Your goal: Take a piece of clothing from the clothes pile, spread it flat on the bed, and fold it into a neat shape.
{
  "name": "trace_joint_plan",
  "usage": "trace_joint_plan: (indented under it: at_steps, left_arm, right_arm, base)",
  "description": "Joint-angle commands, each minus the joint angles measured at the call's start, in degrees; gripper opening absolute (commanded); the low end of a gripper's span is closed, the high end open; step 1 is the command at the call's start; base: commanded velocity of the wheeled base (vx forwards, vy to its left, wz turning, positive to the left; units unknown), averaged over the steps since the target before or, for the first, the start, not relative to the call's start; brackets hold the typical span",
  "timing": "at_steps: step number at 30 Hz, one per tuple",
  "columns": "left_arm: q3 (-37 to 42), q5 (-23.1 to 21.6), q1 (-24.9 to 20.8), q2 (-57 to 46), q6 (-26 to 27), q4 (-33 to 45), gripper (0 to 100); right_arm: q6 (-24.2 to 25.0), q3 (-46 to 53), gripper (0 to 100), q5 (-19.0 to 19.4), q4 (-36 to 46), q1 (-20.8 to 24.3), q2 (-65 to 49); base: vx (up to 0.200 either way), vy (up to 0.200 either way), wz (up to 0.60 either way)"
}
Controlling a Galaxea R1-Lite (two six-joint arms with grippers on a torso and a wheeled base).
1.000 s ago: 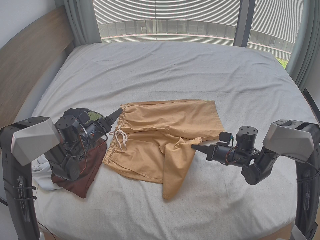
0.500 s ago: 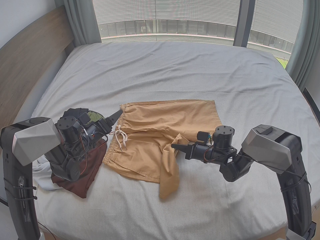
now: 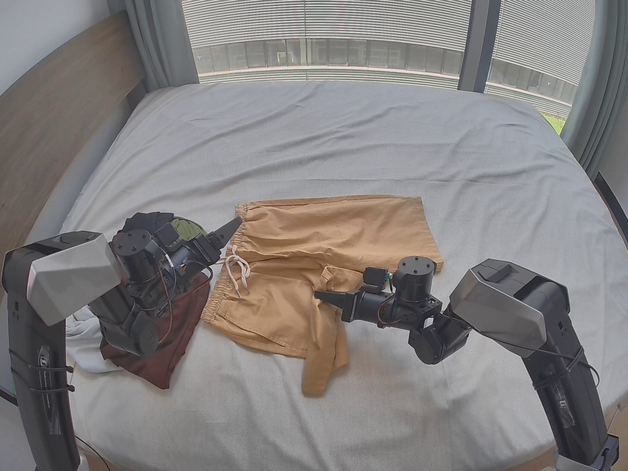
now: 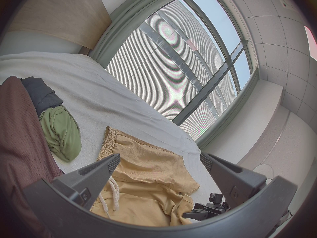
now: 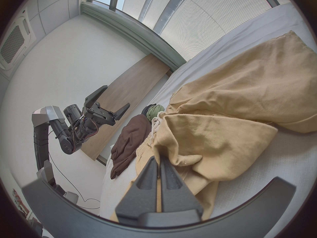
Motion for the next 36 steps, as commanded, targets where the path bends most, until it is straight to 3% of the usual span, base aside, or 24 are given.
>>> trace_joint_plan:
  at_steps: [1,8,21,36]
  left_arm:
    - [-0.01,0.01,0.02,0.09,-0.03,-0.01,100]
    - [-0.01,0.01,0.02,0.18,-0.03,-0.01,100]
    - [-0.27,0.09,-0.33,0.71,-0.03,-0.01,100]
    - [-0.27,0.09,-0.33,0.62,-0.12,-0.01,100]
  right_arm:
    - [0.03,-0.23,100,0.00,-0.12,0.23,0.41]
    - [0.12,3.81,100,-0.17,-2.50,0.05,-2.14]
    - [-0.40,24.73,100,-1.32,-15.24,-1.88,-8.81]
    - [-0.58,25.17,100,-1.23,-15.15,-1.53,-4.42]
  base:
    - [0.000,0.000,0.00]
    - [0.000,0.000,0.00]
    - [0.000,0.000,0.00]
    - [0.000,0.000,0.00]
